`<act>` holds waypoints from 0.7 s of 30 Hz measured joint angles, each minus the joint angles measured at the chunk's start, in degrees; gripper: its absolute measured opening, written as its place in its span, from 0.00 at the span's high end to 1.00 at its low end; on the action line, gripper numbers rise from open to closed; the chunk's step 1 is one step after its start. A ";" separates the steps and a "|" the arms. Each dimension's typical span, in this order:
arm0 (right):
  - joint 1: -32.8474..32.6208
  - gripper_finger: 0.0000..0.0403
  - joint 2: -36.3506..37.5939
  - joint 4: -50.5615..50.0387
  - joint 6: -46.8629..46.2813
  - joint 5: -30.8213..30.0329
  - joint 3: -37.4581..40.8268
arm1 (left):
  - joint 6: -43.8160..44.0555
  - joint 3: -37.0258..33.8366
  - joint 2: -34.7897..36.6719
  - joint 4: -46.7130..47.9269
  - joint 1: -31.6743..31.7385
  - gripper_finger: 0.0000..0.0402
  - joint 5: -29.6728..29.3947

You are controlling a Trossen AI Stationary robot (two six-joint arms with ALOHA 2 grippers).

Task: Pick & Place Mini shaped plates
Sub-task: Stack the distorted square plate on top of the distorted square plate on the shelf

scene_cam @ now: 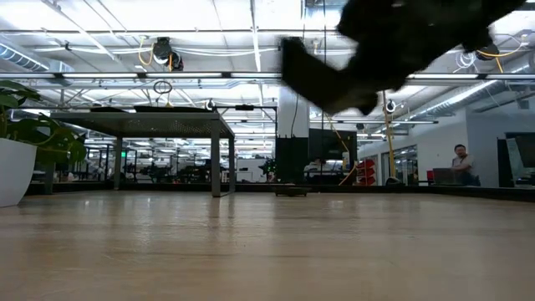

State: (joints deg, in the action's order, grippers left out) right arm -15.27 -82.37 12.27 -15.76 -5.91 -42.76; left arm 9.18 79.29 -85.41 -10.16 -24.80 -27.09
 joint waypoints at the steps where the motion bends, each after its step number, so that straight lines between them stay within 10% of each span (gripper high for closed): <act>1: 2.16 1.00 -1.85 4.46 -2.11 -0.01 0.00 | 0.01 0.00 0.00 -0.01 0.02 0.46 0.00; 11: 14.55 1.00 -21.57 10.99 -22.58 6.42 -9.46 | 0.04 0.00 0.00 0.00 0.02 0.46 0.00; 21: 17.13 1.00 -30.10 10.83 -24.26 6.25 -17.10 | 1.62 0.00 0.00 0.03 0.02 0.46 0.00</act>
State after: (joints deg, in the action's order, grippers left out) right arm 1.86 -112.47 23.11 -40.02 0.33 -59.86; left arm 10.79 79.29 -85.41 -10.13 -24.77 -27.09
